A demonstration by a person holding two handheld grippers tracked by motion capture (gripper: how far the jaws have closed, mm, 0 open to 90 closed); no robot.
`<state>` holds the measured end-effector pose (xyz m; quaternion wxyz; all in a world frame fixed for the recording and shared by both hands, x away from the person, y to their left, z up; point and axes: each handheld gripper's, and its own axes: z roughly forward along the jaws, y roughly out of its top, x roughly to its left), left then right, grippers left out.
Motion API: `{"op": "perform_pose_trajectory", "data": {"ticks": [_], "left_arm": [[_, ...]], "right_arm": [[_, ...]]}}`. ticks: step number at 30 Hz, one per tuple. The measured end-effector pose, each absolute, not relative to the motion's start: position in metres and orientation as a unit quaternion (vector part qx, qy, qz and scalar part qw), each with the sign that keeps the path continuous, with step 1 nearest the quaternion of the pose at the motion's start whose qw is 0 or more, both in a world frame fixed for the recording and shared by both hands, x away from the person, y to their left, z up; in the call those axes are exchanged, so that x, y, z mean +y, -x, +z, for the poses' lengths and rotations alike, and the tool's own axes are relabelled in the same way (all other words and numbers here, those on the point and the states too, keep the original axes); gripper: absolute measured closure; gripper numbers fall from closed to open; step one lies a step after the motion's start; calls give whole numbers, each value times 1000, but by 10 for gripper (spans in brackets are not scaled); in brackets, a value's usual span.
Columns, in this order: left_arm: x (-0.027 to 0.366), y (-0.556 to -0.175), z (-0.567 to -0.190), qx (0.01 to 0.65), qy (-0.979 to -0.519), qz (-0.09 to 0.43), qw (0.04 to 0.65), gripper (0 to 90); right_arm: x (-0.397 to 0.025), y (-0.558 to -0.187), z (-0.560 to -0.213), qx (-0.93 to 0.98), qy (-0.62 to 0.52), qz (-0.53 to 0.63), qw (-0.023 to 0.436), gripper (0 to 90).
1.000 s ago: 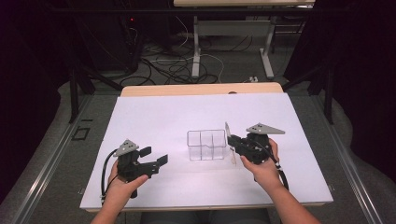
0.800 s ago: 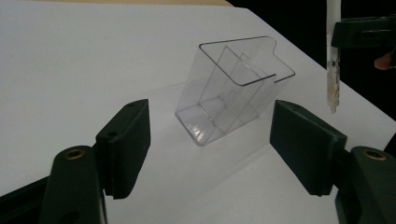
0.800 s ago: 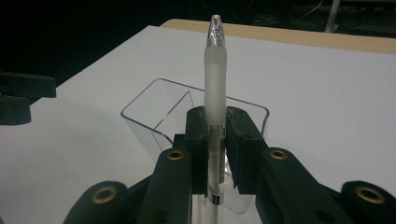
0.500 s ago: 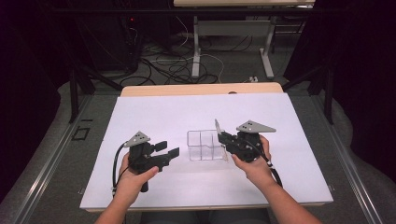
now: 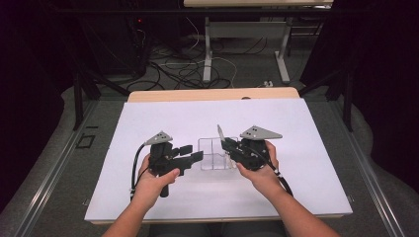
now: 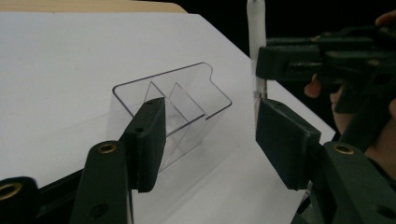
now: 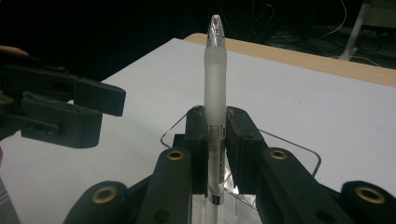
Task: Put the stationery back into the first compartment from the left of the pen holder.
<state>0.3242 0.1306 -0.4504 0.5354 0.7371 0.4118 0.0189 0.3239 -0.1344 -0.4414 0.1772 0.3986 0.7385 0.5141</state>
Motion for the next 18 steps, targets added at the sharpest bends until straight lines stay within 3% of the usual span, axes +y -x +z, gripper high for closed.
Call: {"op": "perform_pose_trajectory", "data": {"ticks": [5, 18], "left_arm": [[129, -333, -443, 430, -705, -18, 564, 491], [118, -349, -432, 446, -689, -51, 568, 584]], "right_arm": [[-131, -323, -443, 740, -395, 515, 176, 797], [-120, -318, -447, 752, -379, 509, 178, 797]]}}
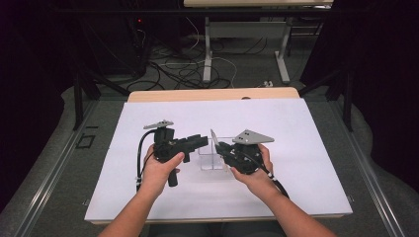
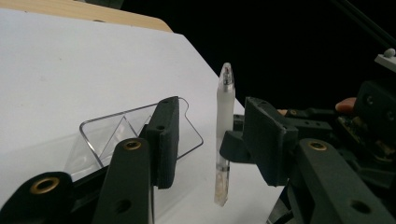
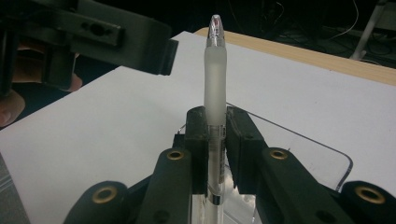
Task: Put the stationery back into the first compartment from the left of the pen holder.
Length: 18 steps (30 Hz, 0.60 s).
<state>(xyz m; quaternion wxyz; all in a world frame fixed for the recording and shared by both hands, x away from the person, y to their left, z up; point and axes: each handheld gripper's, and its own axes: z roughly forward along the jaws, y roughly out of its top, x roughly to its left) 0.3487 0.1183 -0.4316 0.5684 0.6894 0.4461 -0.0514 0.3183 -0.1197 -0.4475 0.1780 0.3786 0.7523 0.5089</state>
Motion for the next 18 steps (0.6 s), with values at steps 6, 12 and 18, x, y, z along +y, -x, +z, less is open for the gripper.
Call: {"op": "perform_pose_trajectory", "data": {"ticks": [6, 12, 18], "left_arm": [[111, -353, -431, 449, -689, -64, 566, 615], [106, -355, -433, 450, -693, -72, 559, 651], [104, -357, -435, 458, -688, -78, 558, 679]], "right_arm": [[-114, -317, -450, 757, -371, 508, 175, 797], [-109, -316, -452, 760, -366, 509, 171, 797], [-105, -315, -453, 762, -360, 511, 169, 797]]}}
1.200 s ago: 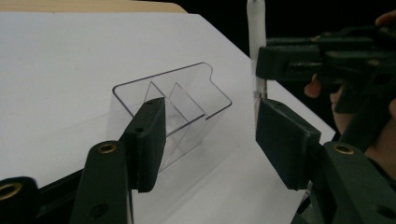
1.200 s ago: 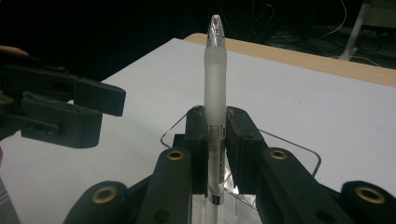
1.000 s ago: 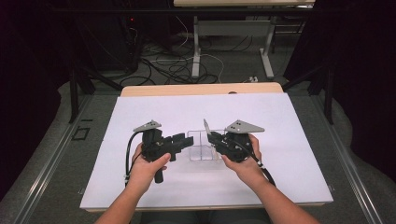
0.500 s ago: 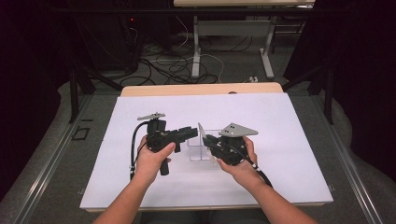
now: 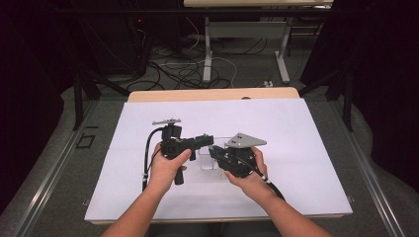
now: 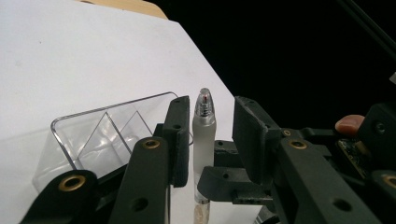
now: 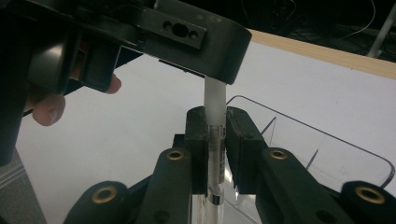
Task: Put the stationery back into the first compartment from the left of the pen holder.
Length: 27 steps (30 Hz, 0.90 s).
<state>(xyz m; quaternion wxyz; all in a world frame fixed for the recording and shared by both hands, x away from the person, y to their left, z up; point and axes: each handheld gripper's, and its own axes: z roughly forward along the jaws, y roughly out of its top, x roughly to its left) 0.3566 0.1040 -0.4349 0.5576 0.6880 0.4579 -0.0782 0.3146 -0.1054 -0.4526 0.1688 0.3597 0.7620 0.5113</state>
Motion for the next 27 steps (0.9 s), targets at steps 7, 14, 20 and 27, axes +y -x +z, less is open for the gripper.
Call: {"op": "perform_pose_trajectory", "data": {"ticks": [7, 14, 20, 27], "left_arm": [[103, -357, -435, 463, -690, -79, 551, 703], [102, -359, -437, 473, -689, -90, 542, 748], [104, -360, -438, 480, -689, -89, 536, 793], [103, -359, -438, 485, -686, -85, 536, 797]], "right_arm": [[-102, -313, -453, 762, -357, 514, 165, 797], [-101, -314, -452, 763, -354, 515, 165, 797], [-100, -314, -453, 761, -359, 515, 163, 797], [-99, -314, -453, 764, -358, 513, 160, 796]]}}
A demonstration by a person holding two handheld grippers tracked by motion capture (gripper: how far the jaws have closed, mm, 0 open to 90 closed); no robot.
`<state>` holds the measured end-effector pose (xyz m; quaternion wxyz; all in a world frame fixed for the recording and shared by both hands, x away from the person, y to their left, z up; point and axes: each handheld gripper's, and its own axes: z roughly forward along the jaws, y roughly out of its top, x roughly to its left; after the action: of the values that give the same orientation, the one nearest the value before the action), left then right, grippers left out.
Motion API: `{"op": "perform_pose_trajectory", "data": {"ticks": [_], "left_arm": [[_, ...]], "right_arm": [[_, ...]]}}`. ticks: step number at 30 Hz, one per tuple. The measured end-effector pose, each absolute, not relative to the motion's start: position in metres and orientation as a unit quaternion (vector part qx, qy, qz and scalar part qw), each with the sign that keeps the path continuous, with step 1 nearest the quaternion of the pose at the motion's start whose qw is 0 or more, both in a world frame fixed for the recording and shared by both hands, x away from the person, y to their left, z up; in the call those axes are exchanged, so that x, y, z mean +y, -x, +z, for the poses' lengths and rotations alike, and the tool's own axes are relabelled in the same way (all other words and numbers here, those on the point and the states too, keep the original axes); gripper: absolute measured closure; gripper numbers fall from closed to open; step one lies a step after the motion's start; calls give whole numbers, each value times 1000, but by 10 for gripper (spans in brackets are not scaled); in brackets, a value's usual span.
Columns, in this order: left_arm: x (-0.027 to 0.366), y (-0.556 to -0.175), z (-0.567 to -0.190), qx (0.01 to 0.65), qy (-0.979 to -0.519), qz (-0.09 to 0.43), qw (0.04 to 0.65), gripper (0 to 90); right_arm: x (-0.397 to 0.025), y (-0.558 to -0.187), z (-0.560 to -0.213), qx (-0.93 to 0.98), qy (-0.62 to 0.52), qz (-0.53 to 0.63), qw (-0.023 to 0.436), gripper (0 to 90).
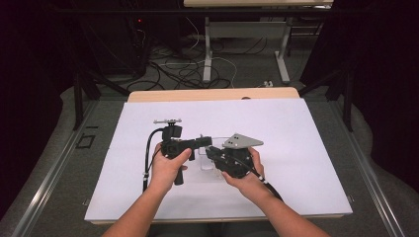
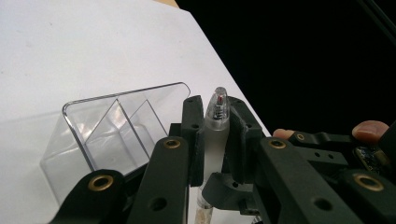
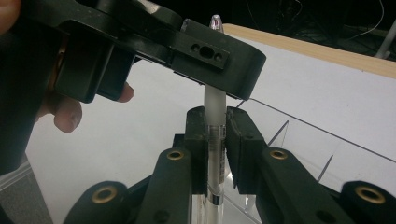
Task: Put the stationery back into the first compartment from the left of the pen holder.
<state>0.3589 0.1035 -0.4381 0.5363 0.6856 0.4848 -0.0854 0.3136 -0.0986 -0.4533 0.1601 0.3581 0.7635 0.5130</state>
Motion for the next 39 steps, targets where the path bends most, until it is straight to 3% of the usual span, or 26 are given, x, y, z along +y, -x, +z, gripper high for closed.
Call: {"op": "perform_pose_trajectory", "data": {"ticks": [5, 8, 10, 18, 19, 21, 27, 39], "left_arm": [[103, -358, -439, 487, -685, -89, 535, 798], [104, -359, -439, 487, -688, -90, 531, 799], [104, -359, -439, 488, -687, -89, 530, 798], [108, -362, -438, 491, -687, -77, 531, 799], [109, -362, -438, 491, -685, -75, 533, 799], [110, -363, -437, 494, -682, -74, 535, 799], [112, -366, -433, 494, -683, -60, 535, 798], [118, -369, -420, 492, -682, -36, 541, 798]], "right_arm": [[-100, -313, -453, 766, -357, 511, 157, 793], [-100, -315, -454, 767, -355, 512, 153, 748], [-103, -315, -454, 769, -359, 509, 144, 677], [-112, -317, -459, 774, -369, 496, 136, 568], [-116, -318, -460, 775, -369, 497, 127, 503], [-121, -320, -462, 777, -366, 498, 117, 467], [-130, -321, -464, 783, -364, 486, 135, 347], [-151, -321, -466, 782, -372, 475, 155, 198]]}}
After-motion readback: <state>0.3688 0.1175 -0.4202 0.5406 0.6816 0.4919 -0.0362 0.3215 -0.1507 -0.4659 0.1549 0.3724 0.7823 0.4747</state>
